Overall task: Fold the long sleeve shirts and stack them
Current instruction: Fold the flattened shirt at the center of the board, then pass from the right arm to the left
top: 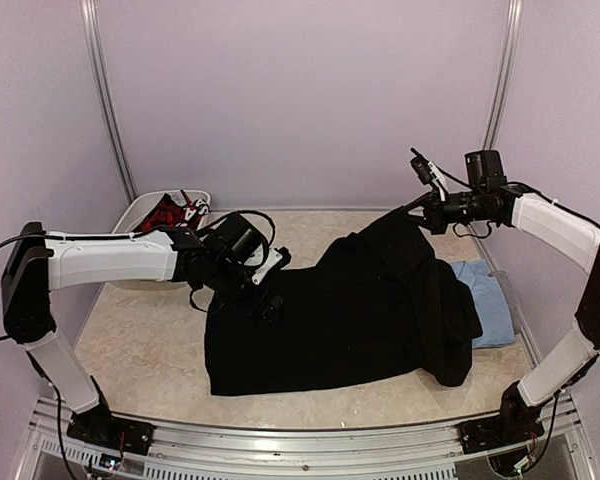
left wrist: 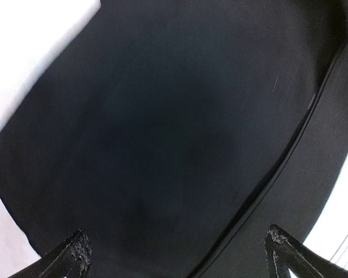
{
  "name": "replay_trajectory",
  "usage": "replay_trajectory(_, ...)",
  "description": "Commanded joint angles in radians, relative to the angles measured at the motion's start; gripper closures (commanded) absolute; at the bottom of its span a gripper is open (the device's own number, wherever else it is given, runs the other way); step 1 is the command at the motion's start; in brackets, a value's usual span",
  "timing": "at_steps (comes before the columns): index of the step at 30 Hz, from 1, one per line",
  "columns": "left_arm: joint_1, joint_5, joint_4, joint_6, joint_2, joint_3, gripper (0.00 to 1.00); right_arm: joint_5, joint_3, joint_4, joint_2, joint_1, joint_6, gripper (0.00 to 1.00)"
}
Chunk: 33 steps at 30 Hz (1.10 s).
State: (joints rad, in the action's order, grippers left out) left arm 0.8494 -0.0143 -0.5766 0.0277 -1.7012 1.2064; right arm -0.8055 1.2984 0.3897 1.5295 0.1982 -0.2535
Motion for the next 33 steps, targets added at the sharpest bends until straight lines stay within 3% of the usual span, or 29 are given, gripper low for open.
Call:
replay_trajectory(1, -0.021, -0.124, 0.317, 0.077, 0.068, 0.048, 0.01, -0.188, -0.059, -0.080, -0.060, 0.005, 0.038, 1.00)
replay_trajectory(4, -0.031, -0.218, 0.526, 0.128, 0.074, 0.028, 0.01, -0.306, -0.114, -0.152, -0.089, 0.008, 0.107, 1.00)
replay_trajectory(7, -0.082, -0.388, 0.633, 0.270, 0.005, 0.081, 0.03, -0.371, -0.182, -0.214, -0.144, 0.023, 0.139, 1.00)
replay_trajectory(11, -0.139, -0.669, 0.886, 0.574, -0.099, 0.087, 0.06, -0.432, -0.254, -0.256, -0.212, 0.040, 0.145, 1.00)
replay_trajectory(16, -0.136, -0.868, 1.092, 0.837, -0.236, 0.164, 0.05, -0.471, -0.299, -0.265, -0.261, 0.067, 0.130, 1.00)
replay_trajectory(19, -0.127, -0.964, 1.300, 1.053, -0.319, 0.174, 0.04, -0.474, -0.301, -0.261, -0.276, 0.086, 0.117, 1.00)
replay_trajectory(26, -0.116, -1.016, 1.718, 1.482, -0.440, 0.097, 0.01, -0.425, -0.292, -0.262, -0.298, 0.090, 0.106, 1.00)
replay_trajectory(33, -0.096, -0.992, 1.794, 1.550, -0.444, 0.021, 0.01, -0.416, -0.286, -0.278, -0.296, 0.091, 0.116, 1.00)
